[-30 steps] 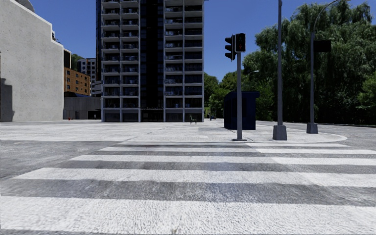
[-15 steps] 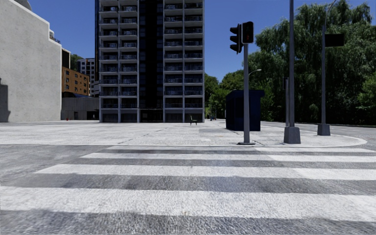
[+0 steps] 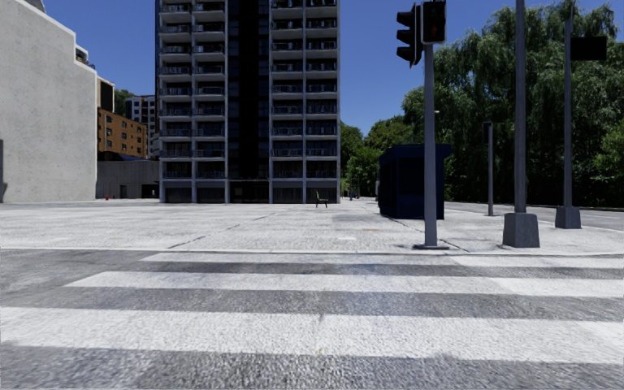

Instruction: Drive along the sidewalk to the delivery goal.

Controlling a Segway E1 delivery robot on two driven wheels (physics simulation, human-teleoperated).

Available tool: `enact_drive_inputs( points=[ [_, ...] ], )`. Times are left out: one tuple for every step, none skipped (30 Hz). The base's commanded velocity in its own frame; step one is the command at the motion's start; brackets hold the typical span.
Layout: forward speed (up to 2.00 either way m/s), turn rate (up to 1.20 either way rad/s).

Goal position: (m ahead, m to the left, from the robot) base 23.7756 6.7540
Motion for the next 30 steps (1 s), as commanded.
enact_drive_inputs(
  points=[
    [2.0,0.18],
    [2.0,0.19],
    [2.0,0.2],
    [2.0,0.2],
    [2.0,0.2],
    [2.0,0.2],
    [2.0,0.21],
    [2.0,0.21],
    [2.0,0.22],
    [2.0,0.22],
    [2.0,0.22],
    [2.0,0.22],
    [2.0,0.25],
    [2.0,0.27],
    [2.0,0.27],
    [2.0,0.27],
    [2.0,0.27],
    [2.0,0.27],
    [2.0,0.27],
    [2.0,0.27],
    [2.0,0.27],
    [2.0,0.27],
    [2.0,0.27],
    [2.0,0.27],
    [2.0,0.27],
    [2.0,0.28],
    [2.0,0.28],
    [2.0,0.28],
    [2.0,0.28],
    [2.0,0.28]
  ],
)
